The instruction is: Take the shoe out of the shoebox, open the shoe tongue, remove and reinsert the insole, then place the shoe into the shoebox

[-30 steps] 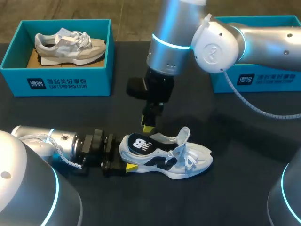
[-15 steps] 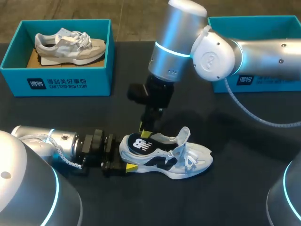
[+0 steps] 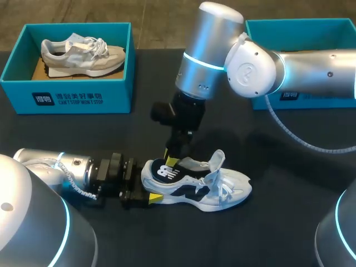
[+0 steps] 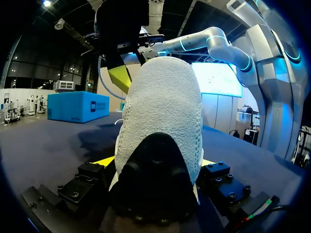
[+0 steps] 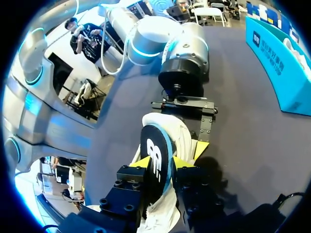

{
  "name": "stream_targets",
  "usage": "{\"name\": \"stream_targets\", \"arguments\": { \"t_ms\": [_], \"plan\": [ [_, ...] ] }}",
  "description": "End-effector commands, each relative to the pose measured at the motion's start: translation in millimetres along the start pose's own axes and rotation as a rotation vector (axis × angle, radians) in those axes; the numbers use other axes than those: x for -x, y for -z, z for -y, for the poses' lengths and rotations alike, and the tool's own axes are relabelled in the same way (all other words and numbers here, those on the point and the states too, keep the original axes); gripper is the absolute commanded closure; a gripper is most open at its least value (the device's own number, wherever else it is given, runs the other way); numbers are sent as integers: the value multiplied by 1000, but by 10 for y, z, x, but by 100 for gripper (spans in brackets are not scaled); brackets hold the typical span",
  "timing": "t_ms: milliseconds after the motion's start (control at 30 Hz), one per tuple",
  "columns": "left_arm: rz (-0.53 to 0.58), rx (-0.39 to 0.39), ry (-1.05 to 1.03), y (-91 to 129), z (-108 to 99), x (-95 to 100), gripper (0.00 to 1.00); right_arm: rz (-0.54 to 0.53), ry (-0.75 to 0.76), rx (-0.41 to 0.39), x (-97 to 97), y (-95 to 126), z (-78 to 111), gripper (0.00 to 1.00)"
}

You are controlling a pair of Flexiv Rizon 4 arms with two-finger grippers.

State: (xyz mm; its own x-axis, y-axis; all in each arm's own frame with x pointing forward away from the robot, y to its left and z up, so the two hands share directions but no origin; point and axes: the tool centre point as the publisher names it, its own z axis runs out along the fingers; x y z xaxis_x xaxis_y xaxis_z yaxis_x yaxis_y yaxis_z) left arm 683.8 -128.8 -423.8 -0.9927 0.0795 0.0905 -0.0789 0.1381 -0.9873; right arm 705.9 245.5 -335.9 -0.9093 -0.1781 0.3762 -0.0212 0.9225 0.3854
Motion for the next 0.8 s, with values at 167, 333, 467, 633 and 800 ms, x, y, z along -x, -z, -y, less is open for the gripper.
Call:
{"name": "stream_targets", "arguments": {
  "t_ms": [167, 333, 467, 633, 800],
  "plan": [
    [1, 0, 0, 19, -32, 14, 100, -24, 6, 19, 46, -80, 2, 79],
    [1, 0, 0, 19, -32, 14, 100, -25, 8, 26, 32, -53, -9, 100],
    [1, 0, 0, 19, -32, 14, 100, -22, 8, 26, 31, -47, -12, 100],
    [1, 0, 0, 19, -32, 14, 100, -22, 10, 31, 38, -32, -13, 100],
    [1, 0, 0, 19, -32, 14, 100, -10, 23, 41, 53, 32, -45, 100]
  ]
}}
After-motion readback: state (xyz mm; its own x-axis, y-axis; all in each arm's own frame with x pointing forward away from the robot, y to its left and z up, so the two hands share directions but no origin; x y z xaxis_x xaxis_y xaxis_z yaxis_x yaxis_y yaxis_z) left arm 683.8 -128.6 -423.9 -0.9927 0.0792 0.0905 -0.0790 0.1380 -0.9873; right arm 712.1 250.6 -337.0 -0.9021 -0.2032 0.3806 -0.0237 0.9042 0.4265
